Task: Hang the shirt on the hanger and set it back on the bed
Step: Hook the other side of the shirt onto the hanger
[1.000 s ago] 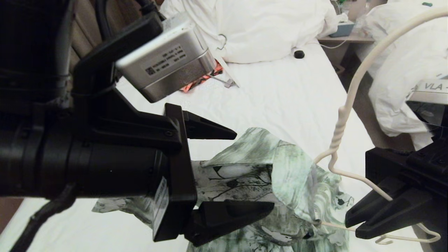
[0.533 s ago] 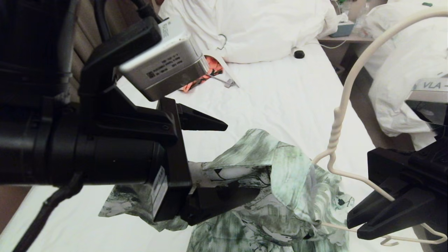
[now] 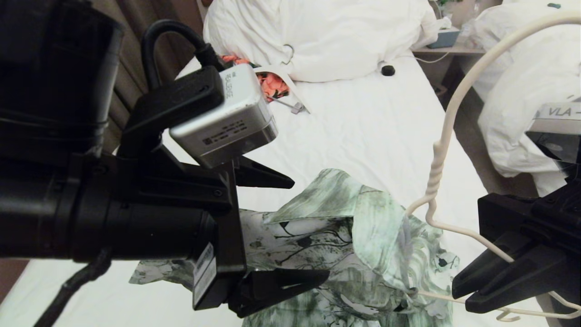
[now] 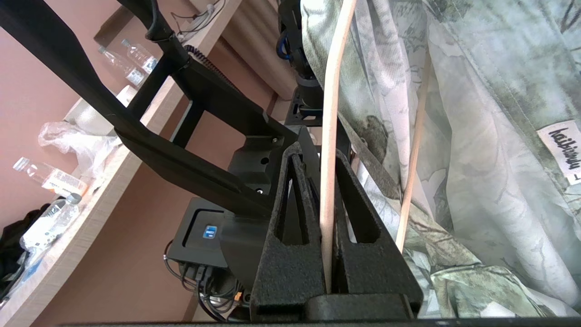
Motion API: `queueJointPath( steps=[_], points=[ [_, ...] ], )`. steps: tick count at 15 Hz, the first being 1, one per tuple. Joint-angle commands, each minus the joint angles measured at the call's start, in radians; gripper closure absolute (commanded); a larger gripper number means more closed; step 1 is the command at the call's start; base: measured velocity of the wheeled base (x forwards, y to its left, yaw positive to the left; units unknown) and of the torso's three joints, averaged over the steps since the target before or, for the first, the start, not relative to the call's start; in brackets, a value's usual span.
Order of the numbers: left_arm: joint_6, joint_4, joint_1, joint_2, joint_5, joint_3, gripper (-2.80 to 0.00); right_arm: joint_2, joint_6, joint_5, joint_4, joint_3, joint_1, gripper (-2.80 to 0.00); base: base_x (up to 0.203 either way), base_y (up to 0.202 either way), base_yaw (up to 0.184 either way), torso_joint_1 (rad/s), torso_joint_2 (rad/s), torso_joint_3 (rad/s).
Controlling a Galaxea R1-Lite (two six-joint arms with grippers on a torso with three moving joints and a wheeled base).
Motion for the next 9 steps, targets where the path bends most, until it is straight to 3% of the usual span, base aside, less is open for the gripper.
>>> queueJointPath(
  steps=[1,7,9],
  points=[
    [0.001,0.001,0.001,0.001,-0.006,0.005,-2.80,0.002,-0.003,0.008,0.003,0.000,0.001,0.00,0.000,0.000,0.000,0.000,0.00,0.000],
    [-0.001,-0.005,0.001,0.005,-0.013,0.010,-2.80,-0.001,-0.003,0.007,0.005,0.000,0.001,0.00,0.000,0.000,0.000,0.000,0.00,0.000],
    [-0.002,-0.006,0.003,0.006,-0.061,0.012,-2.80,-0.004,-0.002,0.007,0.006,0.002,0.001,0.00,0.000,0.000,0.000,0.000,0.00,0.000]
  ],
)
